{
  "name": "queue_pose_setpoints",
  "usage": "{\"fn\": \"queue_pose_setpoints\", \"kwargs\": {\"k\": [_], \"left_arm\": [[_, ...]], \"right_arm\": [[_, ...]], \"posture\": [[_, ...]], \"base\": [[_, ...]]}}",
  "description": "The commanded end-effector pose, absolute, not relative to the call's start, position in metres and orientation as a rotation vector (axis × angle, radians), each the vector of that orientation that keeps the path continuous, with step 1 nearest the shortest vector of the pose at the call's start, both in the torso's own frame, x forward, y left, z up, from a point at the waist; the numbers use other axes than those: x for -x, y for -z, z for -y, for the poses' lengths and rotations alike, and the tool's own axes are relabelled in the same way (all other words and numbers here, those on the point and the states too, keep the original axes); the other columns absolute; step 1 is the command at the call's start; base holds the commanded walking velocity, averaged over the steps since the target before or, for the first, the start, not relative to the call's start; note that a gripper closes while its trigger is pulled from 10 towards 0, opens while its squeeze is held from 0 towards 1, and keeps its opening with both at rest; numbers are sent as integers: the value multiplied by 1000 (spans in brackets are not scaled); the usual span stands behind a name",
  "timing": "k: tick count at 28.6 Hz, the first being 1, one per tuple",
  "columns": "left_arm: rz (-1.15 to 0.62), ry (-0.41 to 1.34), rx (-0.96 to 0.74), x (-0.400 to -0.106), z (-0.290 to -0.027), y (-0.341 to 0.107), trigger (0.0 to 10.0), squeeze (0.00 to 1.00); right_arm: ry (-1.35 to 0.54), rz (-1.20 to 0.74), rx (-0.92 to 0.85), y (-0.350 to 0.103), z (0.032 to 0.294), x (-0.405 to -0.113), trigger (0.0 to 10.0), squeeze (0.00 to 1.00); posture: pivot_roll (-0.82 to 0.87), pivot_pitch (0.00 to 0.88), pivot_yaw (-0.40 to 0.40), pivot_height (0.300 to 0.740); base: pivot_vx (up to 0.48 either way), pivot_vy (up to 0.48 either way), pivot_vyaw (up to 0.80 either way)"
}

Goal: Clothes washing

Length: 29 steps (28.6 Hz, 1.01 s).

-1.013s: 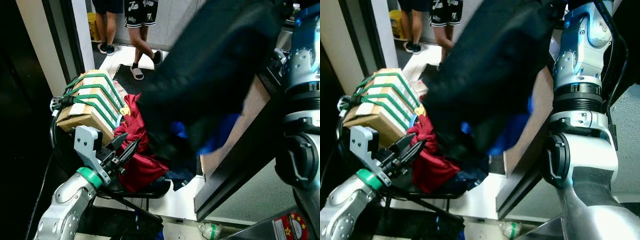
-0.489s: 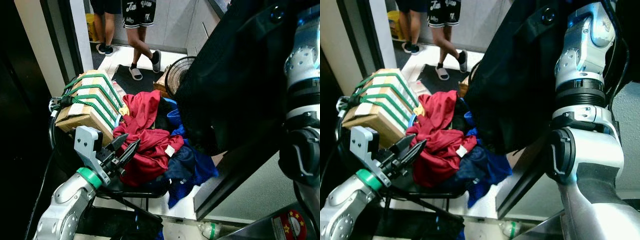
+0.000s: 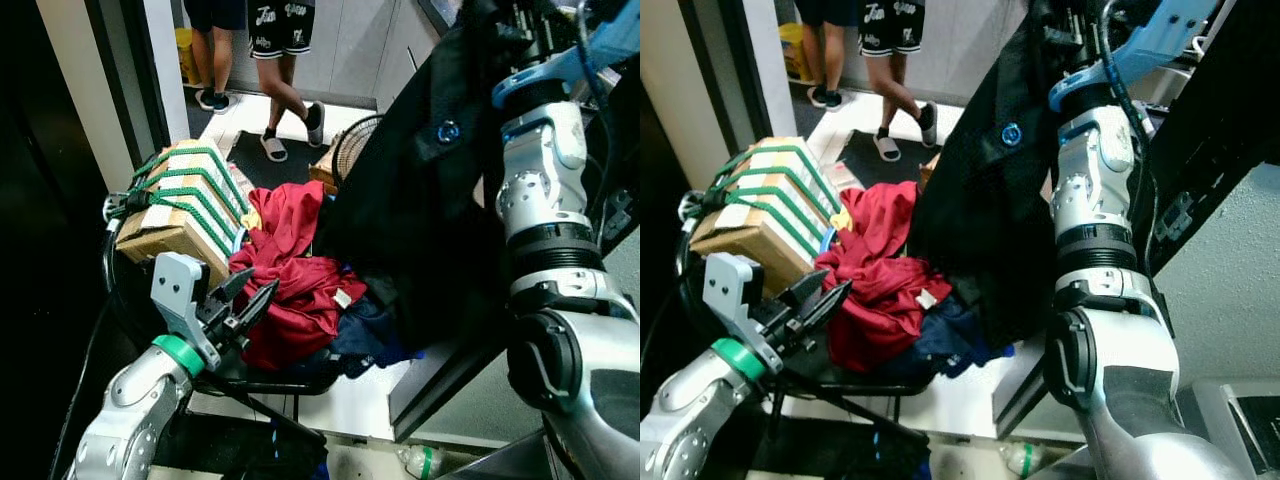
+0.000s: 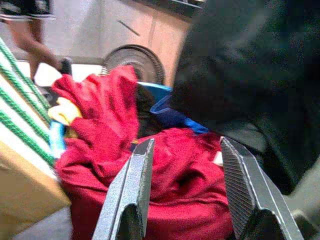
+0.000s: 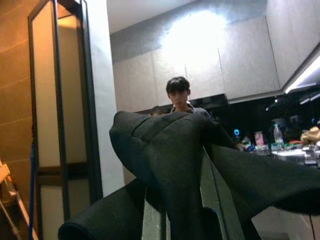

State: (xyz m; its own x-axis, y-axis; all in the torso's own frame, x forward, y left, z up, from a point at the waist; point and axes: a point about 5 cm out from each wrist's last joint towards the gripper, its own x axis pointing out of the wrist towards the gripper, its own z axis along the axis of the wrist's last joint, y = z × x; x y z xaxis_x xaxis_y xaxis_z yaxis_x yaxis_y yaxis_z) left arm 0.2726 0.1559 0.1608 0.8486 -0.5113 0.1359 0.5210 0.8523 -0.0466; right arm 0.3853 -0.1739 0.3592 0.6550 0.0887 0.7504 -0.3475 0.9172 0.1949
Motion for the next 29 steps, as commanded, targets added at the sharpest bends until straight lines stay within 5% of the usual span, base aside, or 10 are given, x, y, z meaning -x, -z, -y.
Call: {"fn": "queue_pose_setpoints", "kwargs": {"k": [1,8,18,29], "left_arm": [[118,531,74,-275,-156,-162,10000,0],[126,542,70,-275,-155,-165,10000,0],[118,605,72,-270,-149,-167,10000,0],[119,613,66,-271,-149,-170,10000,0]], "right_arm": [[-276,756,-371,-341,170,-387,10000,0],[-337,670,-463,-312,162,-387,10000,0],[-701,428,-776,-243,135,-362,10000,0],[-667,444,-910,-252,137,-357,10000,0]], "posture": [[105,0,-55,740],[105,0,-55,740],[106,0,-47,740],[106,0,-42,740]], "base": [[0,0,0],[0,0,0],[0,0,0],[0,0,-773]]}}
